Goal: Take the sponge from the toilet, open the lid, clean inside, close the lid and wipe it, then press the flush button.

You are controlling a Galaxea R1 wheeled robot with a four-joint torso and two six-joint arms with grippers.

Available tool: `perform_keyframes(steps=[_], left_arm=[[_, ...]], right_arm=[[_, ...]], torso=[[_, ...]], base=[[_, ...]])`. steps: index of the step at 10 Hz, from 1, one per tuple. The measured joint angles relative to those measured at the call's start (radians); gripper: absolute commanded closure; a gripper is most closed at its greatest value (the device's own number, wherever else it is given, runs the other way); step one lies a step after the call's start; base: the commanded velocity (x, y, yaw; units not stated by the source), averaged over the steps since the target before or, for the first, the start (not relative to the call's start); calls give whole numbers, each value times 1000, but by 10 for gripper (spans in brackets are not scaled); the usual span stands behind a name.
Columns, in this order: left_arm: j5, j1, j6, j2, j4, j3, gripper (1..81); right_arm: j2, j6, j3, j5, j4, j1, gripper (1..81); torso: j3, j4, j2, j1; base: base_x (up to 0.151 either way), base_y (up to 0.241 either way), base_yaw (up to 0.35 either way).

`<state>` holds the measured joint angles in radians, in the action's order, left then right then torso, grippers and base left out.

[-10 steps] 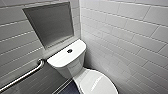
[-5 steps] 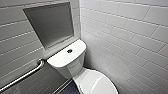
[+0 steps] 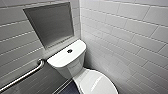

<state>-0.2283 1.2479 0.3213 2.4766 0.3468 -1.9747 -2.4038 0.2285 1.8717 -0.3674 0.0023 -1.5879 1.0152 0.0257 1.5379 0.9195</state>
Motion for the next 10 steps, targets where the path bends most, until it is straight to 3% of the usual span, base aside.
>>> perform_keyframes(steps=[3, 7, 10], left_arm=[[81, 61, 19, 36, -1, -16, 10], [98, 67, 23, 84, 10, -150, 10], [140, 136, 45, 164, -8, -166, 10]], right_arm=[[81, 1, -145, -43, -16, 9, 811], [179, 6, -289, -58, -21, 57, 811], [279, 7, -431, -56, -21, 146, 811]], torso=[[0, 0, 0, 0], [0, 0, 0, 0], [0, 0, 0, 0]], base=[[0, 0, 0], [0, 0, 0], [0, 0, 0]])
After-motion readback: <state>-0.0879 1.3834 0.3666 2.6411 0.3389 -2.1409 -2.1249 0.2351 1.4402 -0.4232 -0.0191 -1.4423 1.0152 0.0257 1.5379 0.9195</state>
